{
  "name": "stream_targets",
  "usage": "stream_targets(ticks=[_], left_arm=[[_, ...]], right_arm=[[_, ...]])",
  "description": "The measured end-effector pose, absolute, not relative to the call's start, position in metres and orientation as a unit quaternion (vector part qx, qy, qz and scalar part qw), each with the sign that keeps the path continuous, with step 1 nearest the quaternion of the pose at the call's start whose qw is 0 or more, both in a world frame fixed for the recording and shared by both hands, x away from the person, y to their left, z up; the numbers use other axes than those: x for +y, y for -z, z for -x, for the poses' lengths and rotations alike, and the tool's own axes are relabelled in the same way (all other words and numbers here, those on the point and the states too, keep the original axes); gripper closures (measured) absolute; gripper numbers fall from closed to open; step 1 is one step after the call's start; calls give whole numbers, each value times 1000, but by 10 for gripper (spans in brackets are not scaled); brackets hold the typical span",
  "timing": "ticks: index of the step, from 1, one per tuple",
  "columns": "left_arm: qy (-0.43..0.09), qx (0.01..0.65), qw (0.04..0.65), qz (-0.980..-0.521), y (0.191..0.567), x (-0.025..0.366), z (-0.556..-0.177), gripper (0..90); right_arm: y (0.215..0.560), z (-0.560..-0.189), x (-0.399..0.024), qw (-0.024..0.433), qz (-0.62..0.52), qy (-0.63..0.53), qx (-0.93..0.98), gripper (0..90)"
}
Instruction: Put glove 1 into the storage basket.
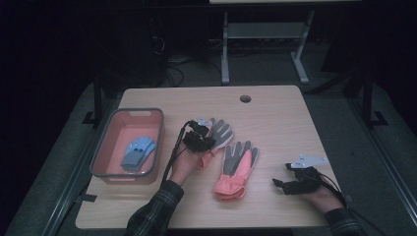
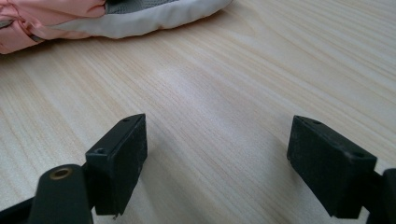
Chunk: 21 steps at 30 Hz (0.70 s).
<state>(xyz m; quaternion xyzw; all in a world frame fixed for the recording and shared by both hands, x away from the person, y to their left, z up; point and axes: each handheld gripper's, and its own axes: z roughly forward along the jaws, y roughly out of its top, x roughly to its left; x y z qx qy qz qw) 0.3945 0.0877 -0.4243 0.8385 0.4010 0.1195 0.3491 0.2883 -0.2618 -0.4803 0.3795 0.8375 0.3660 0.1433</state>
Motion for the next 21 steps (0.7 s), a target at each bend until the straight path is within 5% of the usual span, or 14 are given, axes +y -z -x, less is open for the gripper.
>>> stream_targets(ticks=[10,21], left_arm=[[-161,432,348,-816,404,128,-409,621],[-114,455,336,-817,435,134,-420,581]], right_arm=[[480,-288,-262,143,-379,-367,837,197],[481,-288,-262,143,-379,-368,837,195]])
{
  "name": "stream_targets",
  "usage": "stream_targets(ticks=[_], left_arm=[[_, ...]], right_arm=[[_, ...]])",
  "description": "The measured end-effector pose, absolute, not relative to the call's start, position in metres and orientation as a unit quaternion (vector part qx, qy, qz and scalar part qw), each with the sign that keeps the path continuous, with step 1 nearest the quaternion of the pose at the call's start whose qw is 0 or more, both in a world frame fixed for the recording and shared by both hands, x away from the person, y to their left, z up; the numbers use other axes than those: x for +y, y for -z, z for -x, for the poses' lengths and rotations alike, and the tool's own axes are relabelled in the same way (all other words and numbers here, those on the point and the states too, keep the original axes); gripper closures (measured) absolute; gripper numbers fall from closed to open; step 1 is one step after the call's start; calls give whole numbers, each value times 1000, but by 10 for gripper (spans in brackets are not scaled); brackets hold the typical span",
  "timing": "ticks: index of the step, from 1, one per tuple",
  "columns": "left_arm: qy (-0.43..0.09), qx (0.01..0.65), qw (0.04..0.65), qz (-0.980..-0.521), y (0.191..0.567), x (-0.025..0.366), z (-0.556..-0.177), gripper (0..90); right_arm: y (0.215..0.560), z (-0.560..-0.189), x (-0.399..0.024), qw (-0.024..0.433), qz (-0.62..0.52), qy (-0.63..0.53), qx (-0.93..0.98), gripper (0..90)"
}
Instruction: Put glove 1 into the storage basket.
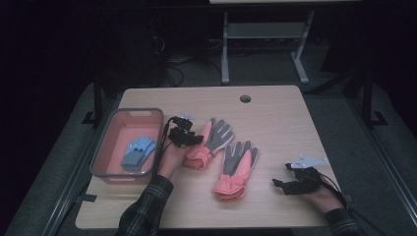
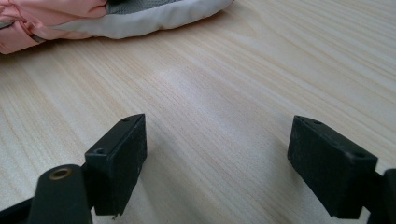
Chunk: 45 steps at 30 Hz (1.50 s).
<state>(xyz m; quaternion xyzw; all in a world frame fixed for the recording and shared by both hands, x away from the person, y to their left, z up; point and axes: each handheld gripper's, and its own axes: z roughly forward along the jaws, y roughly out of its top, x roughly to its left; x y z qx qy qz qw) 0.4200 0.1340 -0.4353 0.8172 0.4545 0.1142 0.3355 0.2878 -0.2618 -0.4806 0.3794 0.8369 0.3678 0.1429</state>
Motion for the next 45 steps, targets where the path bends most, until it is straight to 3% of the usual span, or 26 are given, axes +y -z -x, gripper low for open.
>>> stream_targets(ticks=[2,3,4,6,9,11,12,13,14,15,20,25,45], left_arm=[[-101,449,340,-820,438,133,-420,672],[-101,442,334,-826,439,132,-419,801],[-103,438,331,-829,439,131,-419,801],[-103,434,336,-830,438,130,-417,887],[-103,428,344,-829,432,131,-414,899],[-103,426,351,-827,426,133,-411,900],[-103,424,354,-827,423,134,-409,900],[-103,421,355,-828,421,135,-408,900],[-103,419,358,-828,417,136,-405,900],[-104,417,357,-829,415,137,-403,900],[-113,412,366,-827,401,140,-387,900],[-118,404,374,-827,395,143,-371,900],[-110,349,393,-844,381,129,-345,900]], right_arm=[[481,-288,-262,143,-380,-368,837,195],[481,-288,-262,143,-380,-368,837,196],[481,-288,-262,143,-380,-368,837,196],[480,-288,-262,143,-380,-367,837,197],[479,-288,-261,143,-380,-363,839,210],[477,-288,-259,138,-380,-356,842,276],[473,-287,-257,131,-374,-358,846,434],[473,-287,-257,131,-374,-358,846,434],[468,-286,-253,126,-368,-364,846,535],[468,-286,-253,126,-368,-364,846,535],[460,-286,-237,101,-341,-384,852,837],[459,-291,-216,81,-324,-387,859,900],[460,-299,-153,57,-278,-398,872,900]])
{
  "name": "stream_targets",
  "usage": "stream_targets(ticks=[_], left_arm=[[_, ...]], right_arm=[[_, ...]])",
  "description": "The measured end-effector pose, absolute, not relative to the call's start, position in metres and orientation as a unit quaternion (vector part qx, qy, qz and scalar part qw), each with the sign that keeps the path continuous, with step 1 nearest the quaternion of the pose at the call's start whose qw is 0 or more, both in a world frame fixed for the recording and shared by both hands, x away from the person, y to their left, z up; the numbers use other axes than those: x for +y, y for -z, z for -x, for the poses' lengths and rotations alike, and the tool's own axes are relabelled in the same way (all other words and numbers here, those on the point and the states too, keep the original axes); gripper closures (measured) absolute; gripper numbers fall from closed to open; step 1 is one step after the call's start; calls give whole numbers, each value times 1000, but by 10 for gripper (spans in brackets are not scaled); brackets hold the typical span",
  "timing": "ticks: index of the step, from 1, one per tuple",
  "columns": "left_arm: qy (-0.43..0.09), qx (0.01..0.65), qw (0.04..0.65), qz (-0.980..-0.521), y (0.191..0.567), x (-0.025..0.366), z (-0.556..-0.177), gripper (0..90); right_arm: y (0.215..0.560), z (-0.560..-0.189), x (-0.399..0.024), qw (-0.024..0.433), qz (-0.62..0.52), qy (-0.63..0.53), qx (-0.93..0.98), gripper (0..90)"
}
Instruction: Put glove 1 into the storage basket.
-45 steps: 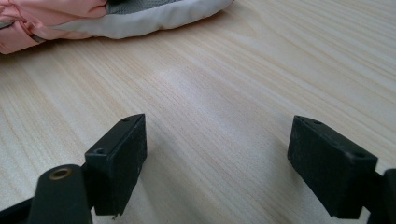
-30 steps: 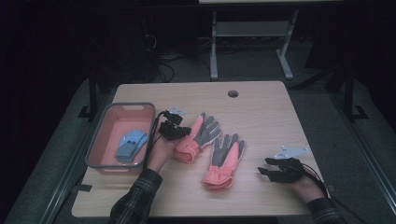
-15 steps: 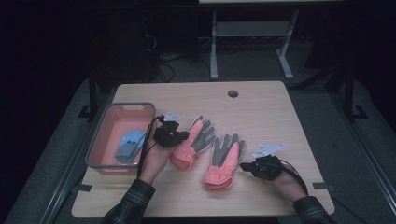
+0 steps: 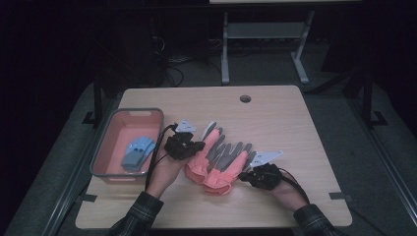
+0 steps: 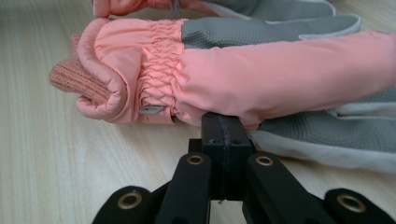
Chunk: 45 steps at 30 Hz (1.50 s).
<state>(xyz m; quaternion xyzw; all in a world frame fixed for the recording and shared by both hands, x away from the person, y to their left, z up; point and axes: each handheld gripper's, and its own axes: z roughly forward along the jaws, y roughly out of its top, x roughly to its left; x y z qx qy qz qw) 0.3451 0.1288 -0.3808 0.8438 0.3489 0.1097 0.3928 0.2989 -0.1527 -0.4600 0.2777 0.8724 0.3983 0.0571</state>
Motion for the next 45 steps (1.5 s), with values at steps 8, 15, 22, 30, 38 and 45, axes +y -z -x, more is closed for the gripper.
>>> stream_targets(ticks=[8,15,22,30,38,45], left_arm=[[-107,301,405,-857,377,108,-338,900],[-92,266,401,-872,380,86,-325,900],[-50,239,421,-874,383,70,-319,898],[-18,227,455,-861,382,64,-314,896],[-2,242,471,-848,381,74,-329,896],[3,237,489,-840,378,73,-333,896]], right_arm=[[455,-302,-142,57,-279,-408,867,900],[457,-302,-140,53,-277,-407,869,900],[459,-301,-140,49,-278,-402,871,900],[460,-301,-143,49,-278,-398,873,900],[463,-301,-148,49,-282,-388,876,900],[463,-301,-152,49,-289,-389,873,900]])
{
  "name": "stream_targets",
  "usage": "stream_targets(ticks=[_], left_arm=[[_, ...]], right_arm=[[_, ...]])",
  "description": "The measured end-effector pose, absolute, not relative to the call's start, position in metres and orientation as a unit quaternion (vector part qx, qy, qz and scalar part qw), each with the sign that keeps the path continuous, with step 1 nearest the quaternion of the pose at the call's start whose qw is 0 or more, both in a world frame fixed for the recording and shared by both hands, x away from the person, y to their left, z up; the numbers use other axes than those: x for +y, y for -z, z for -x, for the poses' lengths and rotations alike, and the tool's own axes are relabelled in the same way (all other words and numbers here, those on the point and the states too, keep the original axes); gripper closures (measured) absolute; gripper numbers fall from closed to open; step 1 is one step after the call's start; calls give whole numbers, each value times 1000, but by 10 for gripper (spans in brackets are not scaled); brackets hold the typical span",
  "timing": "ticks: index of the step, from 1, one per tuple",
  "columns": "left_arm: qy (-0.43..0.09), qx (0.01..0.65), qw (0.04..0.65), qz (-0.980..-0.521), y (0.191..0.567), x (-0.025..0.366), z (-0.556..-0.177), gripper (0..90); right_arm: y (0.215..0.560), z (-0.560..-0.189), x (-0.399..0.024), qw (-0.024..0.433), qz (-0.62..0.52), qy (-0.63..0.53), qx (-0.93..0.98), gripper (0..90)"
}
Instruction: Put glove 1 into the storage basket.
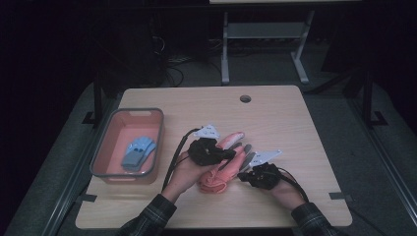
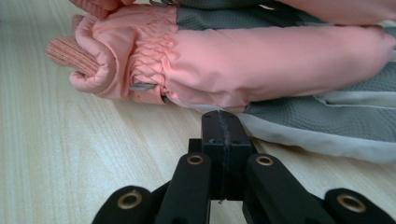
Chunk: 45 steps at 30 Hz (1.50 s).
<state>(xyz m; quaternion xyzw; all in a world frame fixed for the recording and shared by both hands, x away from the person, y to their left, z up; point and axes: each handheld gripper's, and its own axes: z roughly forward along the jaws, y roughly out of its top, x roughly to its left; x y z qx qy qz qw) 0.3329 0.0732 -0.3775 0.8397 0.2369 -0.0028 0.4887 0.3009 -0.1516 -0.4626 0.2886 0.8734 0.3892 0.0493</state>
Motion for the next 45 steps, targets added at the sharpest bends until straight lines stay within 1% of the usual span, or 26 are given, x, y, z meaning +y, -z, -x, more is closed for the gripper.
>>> stream_targets(ticks=[4,8,12,14,18,26,35,36,38,40,42,45], left_arm=[[-20,231,491,-840,367,73,-338,896],[-49,245,484,-839,357,81,-345,896],[-72,273,461,-841,360,96,-357,897],[-74,283,452,-843,367,102,-361,897],[-59,292,438,-848,381,104,-367,897],[-32,257,426,-867,396,83,-356,898],[-20,242,400,-883,412,68,-348,899],[-24,235,395,-888,412,69,-349,899],[-19,240,402,-883,412,68,-346,899],[-18,240,405,-882,410,68,-346,898],[-15,239,412,-879,408,70,-347,898],[-22,240,418,-876,402,74,-349,897]], right_arm=[[463,-301,-154,53,-288,-389,874,900],[462,-300,-155,52,-289,-388,874,900],[462,-301,-156,54,-292,-386,873,900],[462,-301,-157,55,-293,-388,872,900],[462,-302,-154,55,-292,-391,871,900],[463,-302,-147,54,-284,-389,874,900],[461,-301,-152,56,-287,-388,874,900],[459,-300,-155,58,-290,-389,872,900],[452,-300,-162,64,-299,-403,863,900],[442,-303,-169,78,-303,-418,853,900],[433,-304,-172,78,-311,-429,844,900],[423,-308,-176,89,-308,-444,837,900]])
